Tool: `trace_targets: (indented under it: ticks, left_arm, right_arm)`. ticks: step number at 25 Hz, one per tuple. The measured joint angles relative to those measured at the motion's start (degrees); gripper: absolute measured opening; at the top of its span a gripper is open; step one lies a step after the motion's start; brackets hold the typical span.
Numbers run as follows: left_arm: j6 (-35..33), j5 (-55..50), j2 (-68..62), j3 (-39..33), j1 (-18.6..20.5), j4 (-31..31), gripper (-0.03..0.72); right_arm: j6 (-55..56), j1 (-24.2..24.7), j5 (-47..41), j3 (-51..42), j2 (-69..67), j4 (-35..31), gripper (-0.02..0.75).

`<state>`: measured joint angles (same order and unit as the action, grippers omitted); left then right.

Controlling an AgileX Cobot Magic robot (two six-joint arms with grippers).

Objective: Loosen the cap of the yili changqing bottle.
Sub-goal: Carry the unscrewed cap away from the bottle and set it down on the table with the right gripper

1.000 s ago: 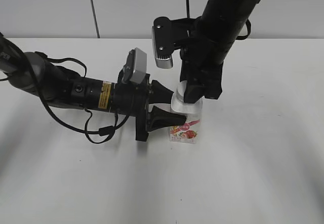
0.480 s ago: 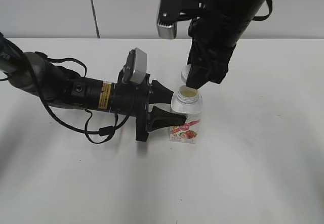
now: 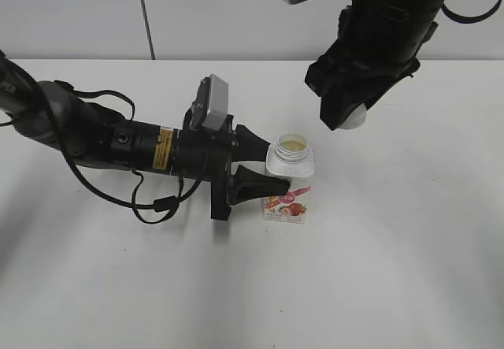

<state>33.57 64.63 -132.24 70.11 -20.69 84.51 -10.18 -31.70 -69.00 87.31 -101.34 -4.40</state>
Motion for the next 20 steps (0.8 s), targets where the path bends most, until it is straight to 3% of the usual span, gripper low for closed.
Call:
trace_targets:
  ticks: [4, 11, 15, 20]
  left_arm:
    - [0.0, 0.0, 0.0, 0.0, 0.0, 0.0, 0.386]
    - [0.0, 0.0, 0.0, 0.0, 0.0, -0.05, 0.386]
    - [0.0, 0.0, 0.0, 0.0, 0.03, -0.05, 0.386]
    - [0.0, 0.11, 0.0, 0.0, 0.03, -0.05, 0.386]
  right_arm:
    - [3.36, 2.36, -0.28, 0.0, 0.05, 0.98, 0.388]
    - [5.53, 11.79, 2.64, -1.44, 0.2, 1.01, 0.388]
    - [6.97, 15.32, 10.04, -7.99, 0.39, -0.09, 0.388]
    - [10.9, 15.55, 24.82, -17.85, 0.39, -1.11, 0.388]
